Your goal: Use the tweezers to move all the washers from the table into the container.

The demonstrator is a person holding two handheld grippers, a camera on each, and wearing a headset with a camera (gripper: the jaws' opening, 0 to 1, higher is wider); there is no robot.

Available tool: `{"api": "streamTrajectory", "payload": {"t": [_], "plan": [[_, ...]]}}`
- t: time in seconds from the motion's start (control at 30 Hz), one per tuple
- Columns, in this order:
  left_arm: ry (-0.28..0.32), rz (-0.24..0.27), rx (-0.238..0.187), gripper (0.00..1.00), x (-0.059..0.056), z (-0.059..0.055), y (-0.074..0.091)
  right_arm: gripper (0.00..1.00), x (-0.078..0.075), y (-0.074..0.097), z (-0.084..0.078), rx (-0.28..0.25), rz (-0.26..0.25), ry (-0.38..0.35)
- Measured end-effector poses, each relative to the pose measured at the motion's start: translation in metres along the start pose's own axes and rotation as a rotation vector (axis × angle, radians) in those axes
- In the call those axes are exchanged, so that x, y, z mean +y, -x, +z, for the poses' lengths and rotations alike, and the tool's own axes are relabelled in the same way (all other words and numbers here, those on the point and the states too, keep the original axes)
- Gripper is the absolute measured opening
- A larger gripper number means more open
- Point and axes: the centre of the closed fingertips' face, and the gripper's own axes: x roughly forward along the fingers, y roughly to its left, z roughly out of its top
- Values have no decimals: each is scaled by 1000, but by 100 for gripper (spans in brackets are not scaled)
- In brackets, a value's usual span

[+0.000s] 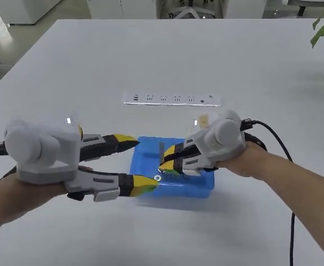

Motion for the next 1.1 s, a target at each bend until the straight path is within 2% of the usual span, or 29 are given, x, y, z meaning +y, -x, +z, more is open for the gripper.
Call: {"api": "streamTrajectory", "payload": {"t": [0.17,0.3,0.43,0.5,0.77,1.1], "plan": [[-29,-9,5,45,8,3,-9,8,-1,0,0,-3,-1,-5],[-42,-2,20,39,17,1,-15,8,-1,0,0,-2,2,-4],[-63,10,39,27,24,-2,-21,8,-1,0,0,-2,3,-6],[-65,14,52,26,27,-5,-24,8,0,0,0,-2,5,-5],[-77,-9,62,18,28,-6,-34,8,0,0,-1,-2,10,-2],[-107,-55,60,10,26,-2,-42,9,0,1,-1,2,18,3]]}}
